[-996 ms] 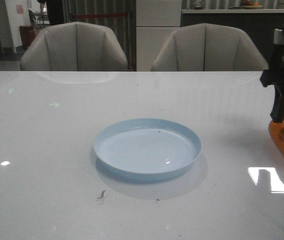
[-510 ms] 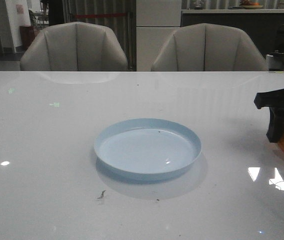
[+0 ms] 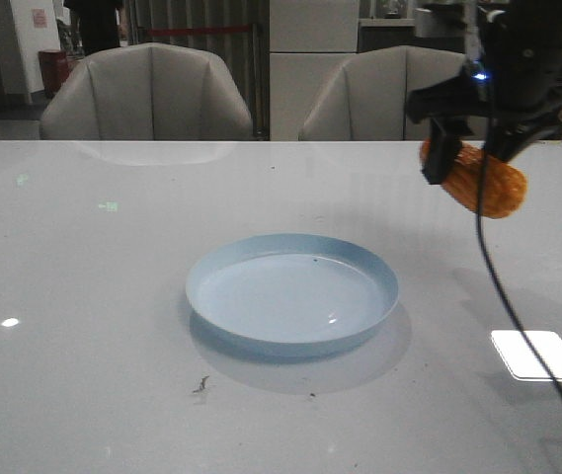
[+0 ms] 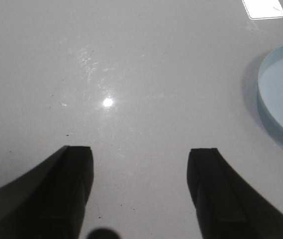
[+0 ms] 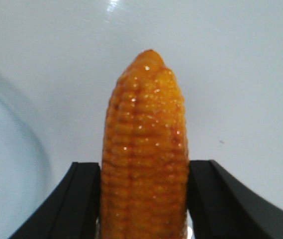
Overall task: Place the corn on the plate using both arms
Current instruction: 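Carry the corn with the right gripper and lower it onto the plate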
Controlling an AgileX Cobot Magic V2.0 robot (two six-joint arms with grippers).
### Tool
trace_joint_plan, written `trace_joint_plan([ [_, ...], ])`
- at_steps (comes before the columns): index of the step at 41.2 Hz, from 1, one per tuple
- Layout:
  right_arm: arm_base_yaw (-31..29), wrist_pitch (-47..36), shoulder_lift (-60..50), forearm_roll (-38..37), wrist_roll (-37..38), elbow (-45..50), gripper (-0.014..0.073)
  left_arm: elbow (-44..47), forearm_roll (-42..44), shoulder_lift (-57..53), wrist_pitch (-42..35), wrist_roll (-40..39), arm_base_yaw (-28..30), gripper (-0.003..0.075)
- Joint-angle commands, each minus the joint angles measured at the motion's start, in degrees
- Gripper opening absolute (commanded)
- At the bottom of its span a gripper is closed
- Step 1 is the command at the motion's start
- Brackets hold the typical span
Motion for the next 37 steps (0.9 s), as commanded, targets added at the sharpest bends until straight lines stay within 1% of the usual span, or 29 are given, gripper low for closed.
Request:
trace_joint_plan([
  [1,5.02,-0.82,-2.76,-0.08,-0.84,-2.71,0.0351,-1.55,-0.97,-0.63,-4.46,-0.56,0.14,0.0473],
  [11,15.6,-0.94,-1.33,-0.08,-0.84,-2.71,0.0351,-1.55,-1.1,-0.63,-4.46,-0.56,0.14,0.0473],
  [17,18.93,-1.77,1.12,-0.08,-0.84,-2.71,0.0351,-1.55,-1.1,-0.63,-4.46,-0.56,0.14,0.0473],
  [21,19.6,-1.97,3.42,-0.08,-0.84,-2.71,0.0361,-1.55,-1.1,-0.63,-4.46,-0.56,0.14,0.0473],
  [25,19.62,-2.05,5.3,-0.08,-0.84,-2.71,0.0426,-1.55,-1.1,-0.63,-3.99,-0.56,0.14,0.0473],
  [31,19.62,-2.44,7.04,-0.08,-0.84,-2.71,0.0575,-1.55,-1.1,-0.63,-3.54,-0.56,0.14,0.0473],
  [33,19.62,-2.44,7.04,-0.08,-0.84,-2.71,0.0591,-1.55,-1.1,-0.63,-3.54,-0.56,0.14,0.0473],
  [37,19.62,-1.85,6.85,0.09,-0.1,-3.52,0.0591,-1.55,-1.1,-0.63,-3.54,-0.56,0.14,0.0473],
])
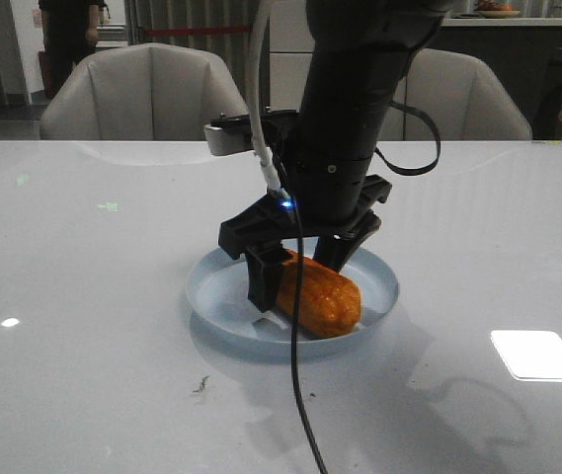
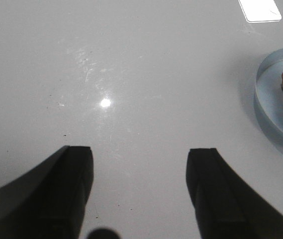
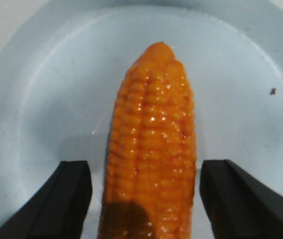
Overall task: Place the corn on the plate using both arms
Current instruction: 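Carry the corn with the right gripper and lower it onto the plate, then open the right gripper and lift it away from the plate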
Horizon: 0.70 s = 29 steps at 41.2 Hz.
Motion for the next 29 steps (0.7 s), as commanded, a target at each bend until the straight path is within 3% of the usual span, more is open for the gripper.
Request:
trace_joint_plan([
  [1,-0.15,-0.84,-3.6,0.09,0.17,-3.05,0.0591,-1.55,-0.66,-0.63,-3.52,-0.56,0.14,0.0473],
  [7,-0.52,3.83,-5.72,0.16,0.88,-5.97,0.0591,-1.55,-0.66,-0.63,-3.52,-0.56,0.14,0.0473],
  [10,-1.84,4.38,-9.12,0.29,6.86,-6.31,0.0591,-1.55,-0.66,-0.63,-3.52,-0.56,0.14,0.0473],
  [15,-4.18,4.63,-14.34,0.29,10.64,-5.19,0.0591,-1.55,-0.66,-0.63,-3.52,-0.56,0.14,0.0473],
  [22,-6.98,2.59,-24.54,0.22,10.64,1.73,0.0591,-1.55,-0.66,-0.63,-3.52,-0.56,0.14,0.0473],
  [29,-11.59,-2.92,-39.31,0.22,11.43,15.09,0.0591,-1.55,-0.66,-0.63,-3.52,-0.56,0.14,0.0473],
])
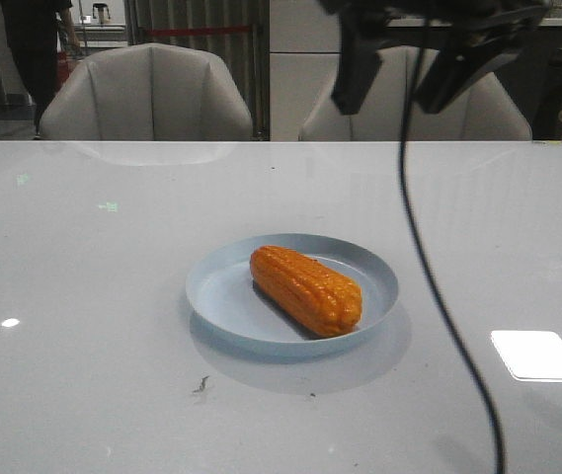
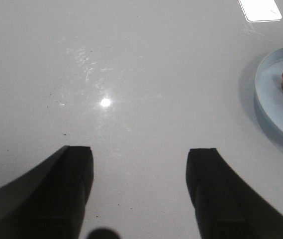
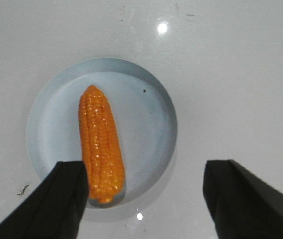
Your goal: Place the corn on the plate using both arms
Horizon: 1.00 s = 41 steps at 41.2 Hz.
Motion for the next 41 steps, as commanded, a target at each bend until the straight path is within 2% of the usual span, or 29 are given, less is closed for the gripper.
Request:
trace_joint_plan([
  [1,-3.18,-5.86,-10.91,-0.09,0.97,6.12,0.0591,-1.55,-0.66,-0.63,-3.61,-0.56,0.14,0.0473],
  [15,-19.23,-7.37,-45.46,-2.21,1.26,32.4,0.0591,-1.55,-0.66,-0.63,-3.61,-0.56,0.14,0.0473],
  [21,-21.23,-6.32,-60.06,-3.9,1.21,39.03,0.0591,-1.55,-0.66,-0.63,-3.61,-0.56,0.14,0.0468],
  [24,-21.23,-2.86,-66.39,-3.52,1.21,41.01,0.0591,-1.55,-0.66,-0.63,-3.61,-0.56,0.14,0.0442],
  [30,-21.23,5.92,-69.7,-3.34,0.47,42.25,0.0591,-1.55,-0.66,-0.63,-3.61,-0.56,0.14,0.0366],
  [41,-21.23,0.37,-67.95,-3.16,-0.51,42.05,0.0591,-1.55,-0.66,-0.63,-2.82,-0.56,0.14,0.0243],
])
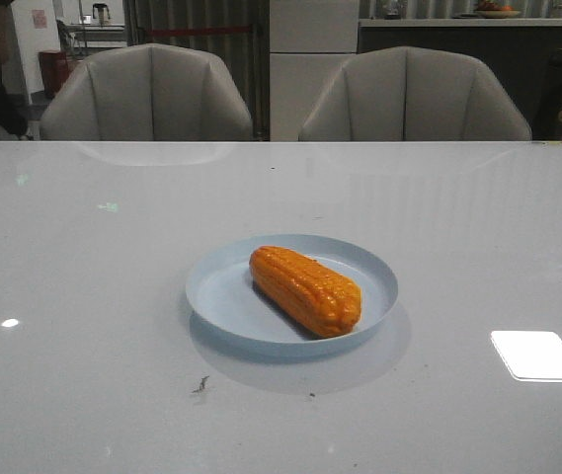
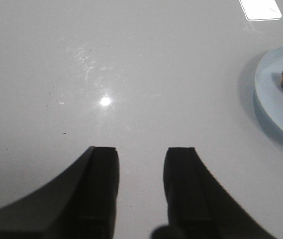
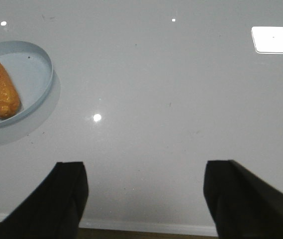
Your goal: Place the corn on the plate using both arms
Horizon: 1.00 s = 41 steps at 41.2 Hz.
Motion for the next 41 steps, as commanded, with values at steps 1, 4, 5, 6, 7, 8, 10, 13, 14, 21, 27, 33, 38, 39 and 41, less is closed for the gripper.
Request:
trace_joint_plan([
  [1,-0.45,-6.26,1.49,-0.15,-0.7,-1.65,0.0591,-1.55,-0.66,-0.63,-3.16,-0.56,0.14,0.0224],
  [4,-0.45,-6.58,1.49,-0.15,-0.7,-1.65,0.0591,-1.42,-1.68,-0.63,-3.16,-0.56,0.14,0.0144],
  [5,-0.45,-6.59,1.49,-0.08,-0.7,-1.65,0.0591,-1.14,-2.33,-0.63,-3.28,-0.56,0.14,0.0104],
  [6,-0.45,-6.41,1.49,-0.02,-0.7,-1.65,0.0591,-0.87,-2.89,-0.63,-3.61,-0.56,0.14,0.0085],
  [7,-0.45,-6.26,1.49,0.16,-0.7,-1.65,0.0591,-0.55,-3.34,-0.63,-3.98,-0.56,0.14,0.0095],
  [8,-0.45,-6.07,1.49,0.22,-0.7,-1.65,0.0591,-0.04,-3.9,-0.63,-4.46,-0.56,0.14,0.0103],
  [10,-0.45,-5.71,1.49,0.22,-0.7,-1.65,0.0591,1.2,-4.22,-0.63,-5.71,-0.56,0.14,0.0102],
  [13,-0.45,-5.6,1.49,0.22,-0.7,-1.65,0.0591,3.68,-4.22,-1.1,-9.07,-0.56,0.02,0.0102],
  [14,-0.45,-5.6,1.49,0.22,-0.7,-1.65,0.0591,4.49,-4.22,-1.49,-10.71,-0.56,0.02,0.0102],
  [21,-0.45,-5.6,1.49,0.22,-0.7,-1.65,0.0591,10.53,-4.36,-4.68,-18.88,-0.56,0.02,0.0102],
  [27,-0.45,-5.6,1.49,0.22,-0.7,-1.65,0.0591,13.65,-4.36,-6.4,-19.77,-0.56,0.02,0.0102],
  [33,-0.45,-5.6,1.49,0.22,-0.7,-1.65,0.0591,14.58,-5.63,-6.4,-16.97,-0.56,0.02,0.0102],
  [38,-0.45,-5.6,1.49,0.22,-0.7,-1.65,0.0591,14.62,-5.63,-6.4,-16.97,-0.56,0.02,0.0102],
  [39,-0.45,-5.6,1.49,0.22,-0.7,-1.65,0.0591,14.62,-5.63,-6.4,-16.97,-0.56,0.02,0.0102],
  [41,-0.45,-5.6,1.49,0.22,-0.7,-1.65,0.0591,14.62,-4.85,-6.4,-17.69,-0.56,0.42,0.0101],
])
